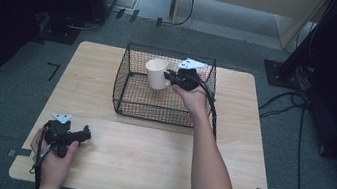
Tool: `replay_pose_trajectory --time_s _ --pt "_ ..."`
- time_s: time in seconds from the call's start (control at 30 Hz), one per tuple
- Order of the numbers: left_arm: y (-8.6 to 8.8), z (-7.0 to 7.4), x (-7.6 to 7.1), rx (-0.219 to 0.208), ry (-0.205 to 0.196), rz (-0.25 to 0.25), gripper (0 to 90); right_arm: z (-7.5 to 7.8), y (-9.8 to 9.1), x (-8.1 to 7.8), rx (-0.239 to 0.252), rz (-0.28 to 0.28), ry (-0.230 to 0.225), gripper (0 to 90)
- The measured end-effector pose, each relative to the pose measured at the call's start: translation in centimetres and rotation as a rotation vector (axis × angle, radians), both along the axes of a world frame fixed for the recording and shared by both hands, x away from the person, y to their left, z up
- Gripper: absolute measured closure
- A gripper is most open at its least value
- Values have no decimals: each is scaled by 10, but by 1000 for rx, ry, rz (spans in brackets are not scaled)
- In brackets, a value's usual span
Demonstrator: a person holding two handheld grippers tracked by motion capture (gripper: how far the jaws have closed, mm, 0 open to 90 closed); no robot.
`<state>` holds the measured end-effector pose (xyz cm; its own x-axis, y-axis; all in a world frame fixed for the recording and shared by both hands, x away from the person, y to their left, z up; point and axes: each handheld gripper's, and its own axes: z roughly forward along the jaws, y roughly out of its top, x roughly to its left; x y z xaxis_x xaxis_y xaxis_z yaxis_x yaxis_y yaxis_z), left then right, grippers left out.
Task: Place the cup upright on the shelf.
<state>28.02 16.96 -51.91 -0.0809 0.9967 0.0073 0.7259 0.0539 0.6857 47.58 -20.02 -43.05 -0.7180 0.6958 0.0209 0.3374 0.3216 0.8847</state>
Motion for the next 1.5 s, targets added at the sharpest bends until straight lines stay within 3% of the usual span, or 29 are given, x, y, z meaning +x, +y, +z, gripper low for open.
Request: replay_pose_trajectory --time_s 0.13,0.5,0.73,1.03,1.23,1.37,1.5 --pt "0 0 0 0 0 0 0 -5 -1 1 -26 -10 13 804" --pt "0 0 0 0 0 0 0 -8 -8 0 -36 -18 34 792" --pt "0 0 0 0 0 0 0 -10 -9 -2 -89 -28 67 710" --pt "0 0 0 0 0 0 0 -12 -14 -2 -101 -69 80 615" --pt "-1 0 0 0 -1 -1 0 -11 -14 -3 -83 -73 68 566" --pt "-1 0 0 1 -1 -3 0 -5 -14 -5 -36 -87 32 510" --pt "-1 0 0 1 -2 -3 0 1 -14 -6 -21 -102 7 462"
